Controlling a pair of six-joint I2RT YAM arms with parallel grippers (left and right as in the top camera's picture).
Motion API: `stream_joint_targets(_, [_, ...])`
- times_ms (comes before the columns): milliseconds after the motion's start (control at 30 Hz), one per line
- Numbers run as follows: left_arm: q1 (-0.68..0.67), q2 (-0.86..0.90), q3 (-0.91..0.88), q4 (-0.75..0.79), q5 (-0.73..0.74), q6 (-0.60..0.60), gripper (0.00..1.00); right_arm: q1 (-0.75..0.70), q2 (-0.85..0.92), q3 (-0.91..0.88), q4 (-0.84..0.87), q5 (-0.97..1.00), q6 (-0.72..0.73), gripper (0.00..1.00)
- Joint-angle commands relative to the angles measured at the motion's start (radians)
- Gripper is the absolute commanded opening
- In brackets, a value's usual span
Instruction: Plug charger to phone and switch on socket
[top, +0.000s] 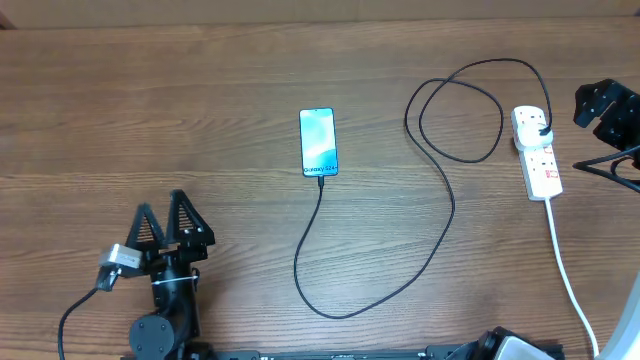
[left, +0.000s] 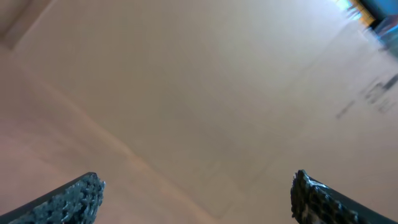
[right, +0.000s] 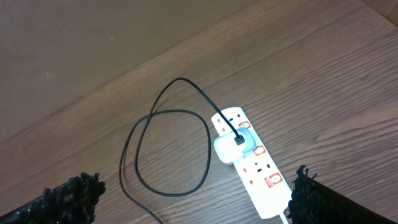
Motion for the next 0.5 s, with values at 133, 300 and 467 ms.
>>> stream_joint_targets(133, [0.012, -0.033, -0.016, -0.073, -0.021, 0.050, 1.00, -0.003, 0.000, 0.008, 0.005, 0.010, 0.006, 1.00])
stream_joint_targets(300, [0.012, -0.033, -0.017, -0.100, 0.038, 0.255, 1.00, -0.003, 0.000, 0.008, 0.005, 0.010, 0.006, 1.00])
stream_joint_targets(467, [0.012, -0.033, -0.016, -0.165, 0.158, 0.501, 1.00, -0.003, 0.000, 0.008, 0.005, 0.010, 0.006, 1.00])
